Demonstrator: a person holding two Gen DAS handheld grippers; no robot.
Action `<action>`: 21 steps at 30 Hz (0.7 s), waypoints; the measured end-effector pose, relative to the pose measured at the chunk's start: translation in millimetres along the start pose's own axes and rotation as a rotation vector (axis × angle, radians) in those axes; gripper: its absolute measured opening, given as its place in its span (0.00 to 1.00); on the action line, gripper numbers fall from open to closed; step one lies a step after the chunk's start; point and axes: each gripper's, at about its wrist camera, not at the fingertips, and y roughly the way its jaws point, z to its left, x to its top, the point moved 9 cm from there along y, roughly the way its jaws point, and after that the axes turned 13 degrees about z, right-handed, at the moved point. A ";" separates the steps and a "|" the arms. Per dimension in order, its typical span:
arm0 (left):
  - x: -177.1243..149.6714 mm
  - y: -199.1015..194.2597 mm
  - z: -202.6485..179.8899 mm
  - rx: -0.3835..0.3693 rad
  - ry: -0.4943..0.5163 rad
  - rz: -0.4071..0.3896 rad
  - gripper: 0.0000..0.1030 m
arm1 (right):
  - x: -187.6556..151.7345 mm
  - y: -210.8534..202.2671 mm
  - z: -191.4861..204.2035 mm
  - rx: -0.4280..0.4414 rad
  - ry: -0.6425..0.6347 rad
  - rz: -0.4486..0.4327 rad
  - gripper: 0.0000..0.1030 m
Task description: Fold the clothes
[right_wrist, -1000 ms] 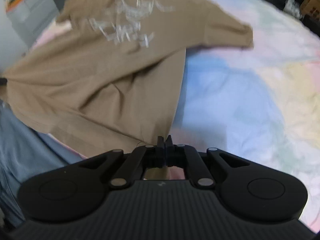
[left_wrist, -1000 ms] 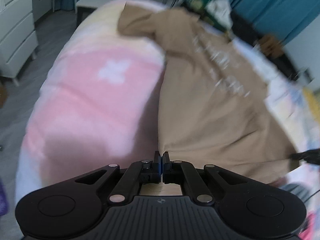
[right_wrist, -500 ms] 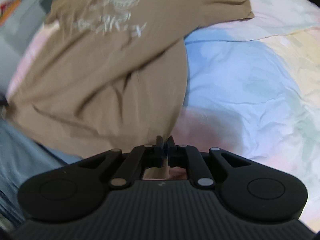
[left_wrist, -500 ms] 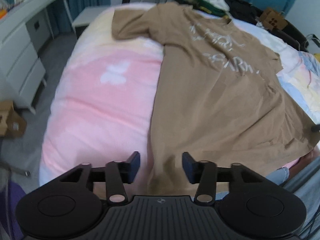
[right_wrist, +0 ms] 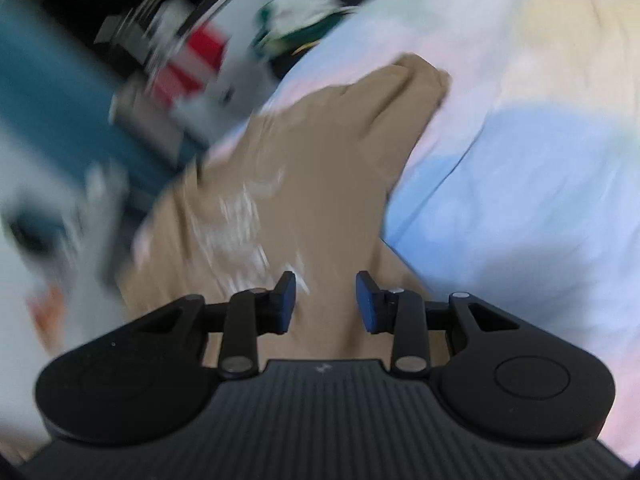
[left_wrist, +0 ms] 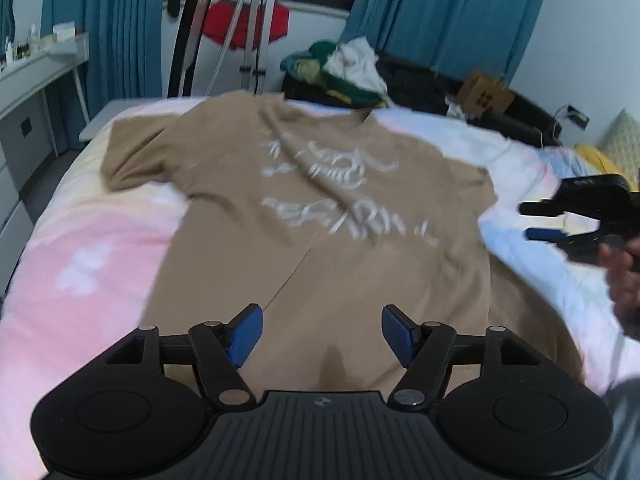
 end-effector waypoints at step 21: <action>53.2 109.0 40.8 -0.010 -0.204 -0.128 0.80 | 178.8 136.4 -50.6 0.206 0.001 -0.251 0.72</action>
